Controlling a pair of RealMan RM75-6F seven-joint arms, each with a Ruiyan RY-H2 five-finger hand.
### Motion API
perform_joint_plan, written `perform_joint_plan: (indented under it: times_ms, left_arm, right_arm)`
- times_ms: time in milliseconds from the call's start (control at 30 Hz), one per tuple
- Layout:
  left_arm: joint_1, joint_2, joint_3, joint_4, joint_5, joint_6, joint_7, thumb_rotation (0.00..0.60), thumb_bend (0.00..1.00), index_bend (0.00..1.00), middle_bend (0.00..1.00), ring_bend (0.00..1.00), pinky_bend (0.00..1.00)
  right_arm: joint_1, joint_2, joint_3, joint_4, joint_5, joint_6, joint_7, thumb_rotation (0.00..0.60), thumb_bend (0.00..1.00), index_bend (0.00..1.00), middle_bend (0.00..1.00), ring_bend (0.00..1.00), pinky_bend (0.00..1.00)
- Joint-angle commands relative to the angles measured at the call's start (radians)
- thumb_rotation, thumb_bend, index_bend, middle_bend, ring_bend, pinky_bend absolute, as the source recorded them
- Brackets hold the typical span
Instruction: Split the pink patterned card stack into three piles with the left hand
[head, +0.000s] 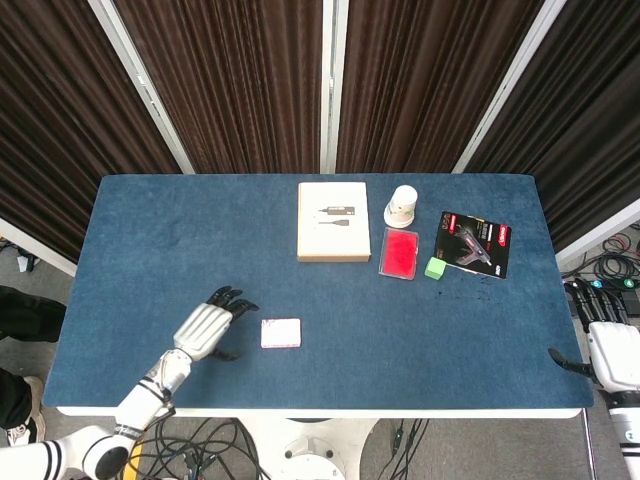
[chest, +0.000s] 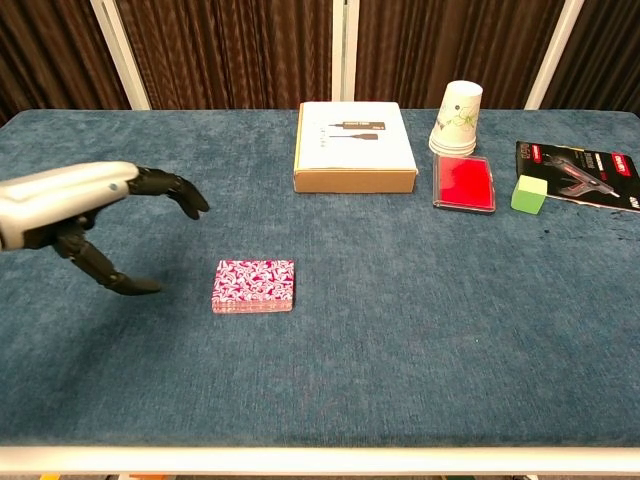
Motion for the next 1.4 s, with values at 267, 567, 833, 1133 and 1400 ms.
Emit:
perform_joint_plan:
  times_ms: [267, 567, 833, 1133, 1400]
  left_arm:
    - [-0.031, -0.123, -0.031, 0.023, -0.123, 0.0, 0.089, 0.6, 0.16, 0.21, 0.28, 0.1, 0.06]
    - [-0.05, -0.216, -0.033, 0.078, -0.132, 0.032, 0.134, 0.6, 0.16, 0.21, 0.28, 0.1, 0.06]
    - [-0.041, -0.287, -0.013, 0.146, -0.138, 0.076, 0.188, 0.6, 0.16, 0.21, 0.28, 0.1, 0.06]
    - [-0.045, -0.33, -0.018, 0.188, -0.155, 0.079, 0.209, 0.6, 0.16, 0.21, 0.28, 0.1, 0.06]
    - [-0.047, -0.365, -0.02, 0.247, -0.145, 0.092, 0.21, 0.6, 0.16, 0.21, 0.28, 0.1, 0.06]
  right_arm:
    - [-0.002, -0.008, -0.002, 0.021, 0.005, -0.005, 0.017, 0.6, 0.08, 0.0, 0.0, 0.0, 0.0]
    - [-0.004, -0.015, -0.004, 0.034, 0.006, -0.006, 0.024, 0.6, 0.08, 0.0, 0.0, 0.0, 0.0]
    - [-0.009, -0.015, -0.002, 0.045, 0.012, -0.004, 0.037, 0.6, 0.08, 0.0, 0.0, 0.0, 0.0]
    - [-0.01, -0.021, -0.001, 0.064, 0.017, -0.01, 0.055, 0.6, 0.08, 0.0, 0.0, 0.0, 0.0]
    - [-0.014, -0.02, 0.0, 0.073, 0.019, -0.008, 0.067, 0.6, 0.09, 0.0, 0.0, 0.0, 0.0]
